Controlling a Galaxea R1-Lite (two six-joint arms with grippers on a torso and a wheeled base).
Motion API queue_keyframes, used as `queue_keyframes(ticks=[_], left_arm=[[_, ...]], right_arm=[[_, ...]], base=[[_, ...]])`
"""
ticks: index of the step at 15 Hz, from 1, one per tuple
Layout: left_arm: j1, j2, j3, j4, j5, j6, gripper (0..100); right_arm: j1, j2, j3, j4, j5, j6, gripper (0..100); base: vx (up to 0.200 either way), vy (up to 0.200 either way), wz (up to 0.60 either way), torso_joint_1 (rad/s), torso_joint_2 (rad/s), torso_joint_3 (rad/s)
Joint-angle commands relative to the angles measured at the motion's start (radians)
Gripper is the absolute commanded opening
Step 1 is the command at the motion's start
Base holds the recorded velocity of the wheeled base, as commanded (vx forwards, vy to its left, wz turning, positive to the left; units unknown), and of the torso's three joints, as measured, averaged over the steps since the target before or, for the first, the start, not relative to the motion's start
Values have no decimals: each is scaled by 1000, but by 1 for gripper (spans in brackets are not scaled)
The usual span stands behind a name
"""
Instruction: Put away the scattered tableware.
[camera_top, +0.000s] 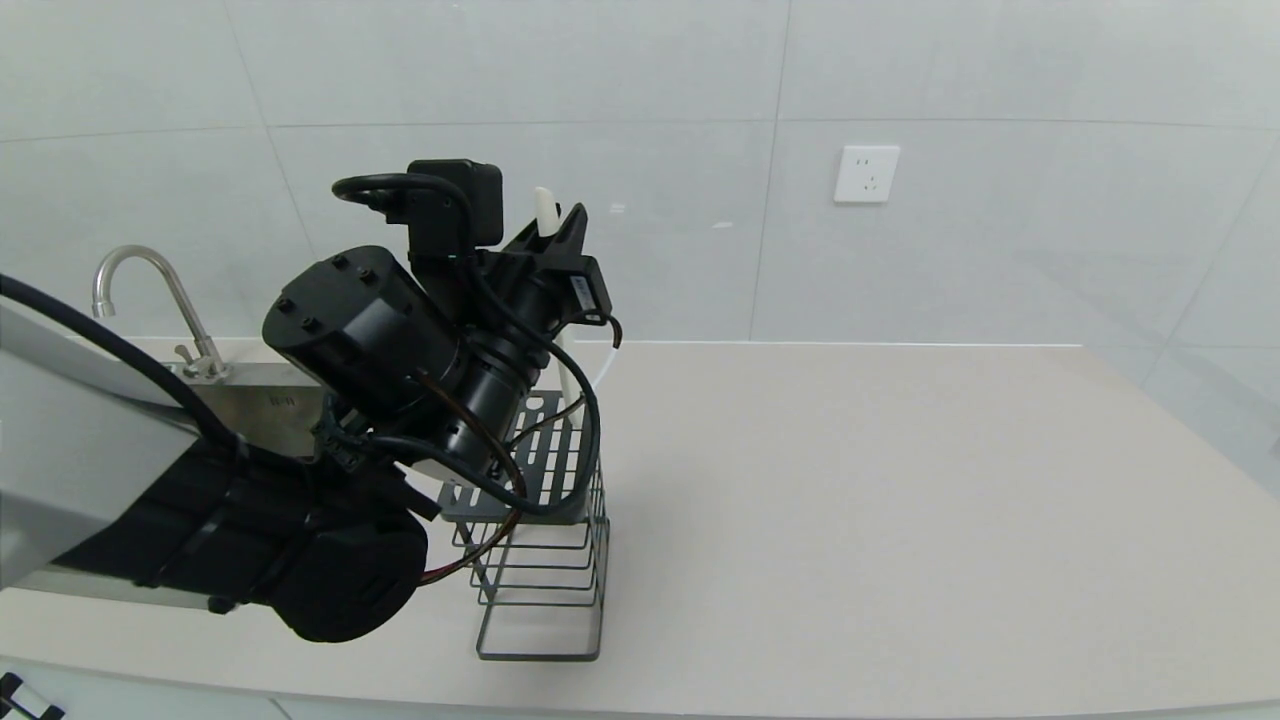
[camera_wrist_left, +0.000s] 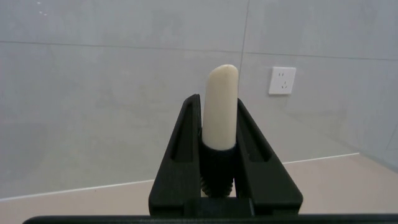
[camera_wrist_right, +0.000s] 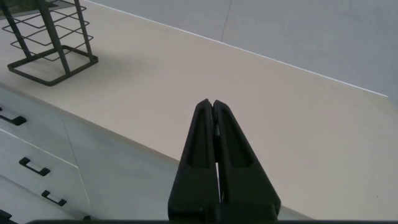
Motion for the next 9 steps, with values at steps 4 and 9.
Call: queue_keyframes(ticks=[4, 9], left_arm=[[1, 7, 5, 0, 1, -2, 0], [-4, 16, 14, 0, 1, 0, 0]], right_arm=[[0, 3, 0, -1, 1, 0, 0], [0, 3, 0, -1, 1, 0, 0]], base=[[0, 0, 0, 0, 0, 0], [0, 0, 0, 0, 0, 0]])
